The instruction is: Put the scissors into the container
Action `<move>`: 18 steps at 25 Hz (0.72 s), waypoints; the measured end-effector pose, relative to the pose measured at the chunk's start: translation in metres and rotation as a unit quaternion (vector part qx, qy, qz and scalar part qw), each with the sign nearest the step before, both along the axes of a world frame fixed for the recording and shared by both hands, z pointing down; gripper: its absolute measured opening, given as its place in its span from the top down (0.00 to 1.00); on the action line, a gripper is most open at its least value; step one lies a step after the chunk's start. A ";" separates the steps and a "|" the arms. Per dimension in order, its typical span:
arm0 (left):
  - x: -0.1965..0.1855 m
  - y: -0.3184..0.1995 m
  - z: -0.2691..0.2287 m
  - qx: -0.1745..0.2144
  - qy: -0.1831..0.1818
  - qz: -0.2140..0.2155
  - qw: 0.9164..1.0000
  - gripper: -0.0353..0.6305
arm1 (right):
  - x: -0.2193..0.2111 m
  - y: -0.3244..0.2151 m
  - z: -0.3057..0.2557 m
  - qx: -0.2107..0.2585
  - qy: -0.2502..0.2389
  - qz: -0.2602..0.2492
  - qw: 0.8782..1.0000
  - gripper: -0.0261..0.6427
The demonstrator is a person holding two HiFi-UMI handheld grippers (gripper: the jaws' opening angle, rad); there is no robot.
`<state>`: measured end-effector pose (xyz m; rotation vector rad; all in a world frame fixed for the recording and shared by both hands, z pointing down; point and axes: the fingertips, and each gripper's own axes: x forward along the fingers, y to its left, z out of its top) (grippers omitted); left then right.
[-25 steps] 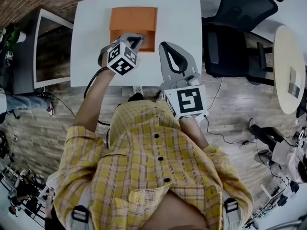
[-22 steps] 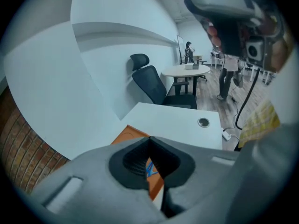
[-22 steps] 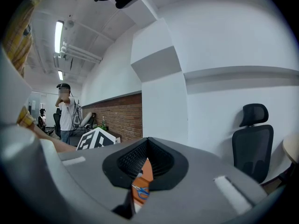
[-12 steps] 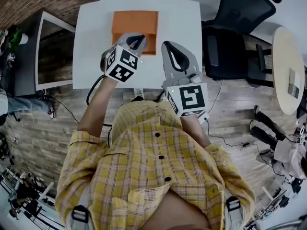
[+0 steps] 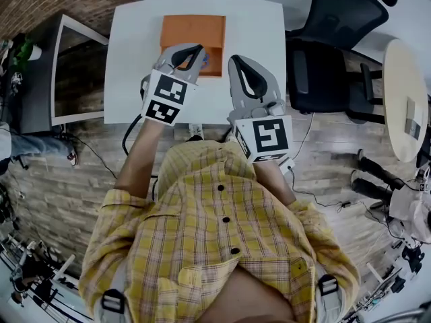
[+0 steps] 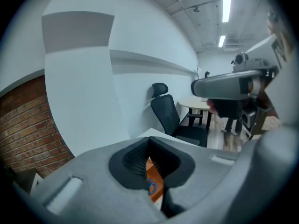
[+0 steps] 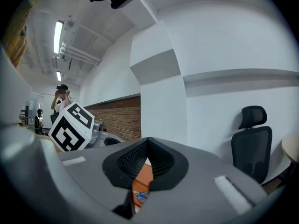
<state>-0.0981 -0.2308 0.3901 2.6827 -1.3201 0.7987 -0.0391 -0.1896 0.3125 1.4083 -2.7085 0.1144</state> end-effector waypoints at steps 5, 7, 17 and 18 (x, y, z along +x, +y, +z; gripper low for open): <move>-0.005 0.003 -0.021 0.018 0.035 -0.011 0.999 0.94 | 0.001 -0.001 -0.004 0.008 -0.004 0.010 1.000 0.95; -0.006 0.006 -0.029 0.025 0.050 -0.016 0.998 0.94 | 0.001 -0.001 -0.007 0.014 -0.008 0.015 1.000 0.95; -0.012 0.019 -0.061 0.082 0.098 -0.058 0.990 0.94 | -0.005 -0.001 -0.013 0.024 -0.013 0.019 0.999 0.95; -0.013 0.020 -0.063 0.086 0.105 -0.063 0.989 0.94 | -0.005 -0.001 -0.013 0.024 -0.014 0.018 0.999 0.95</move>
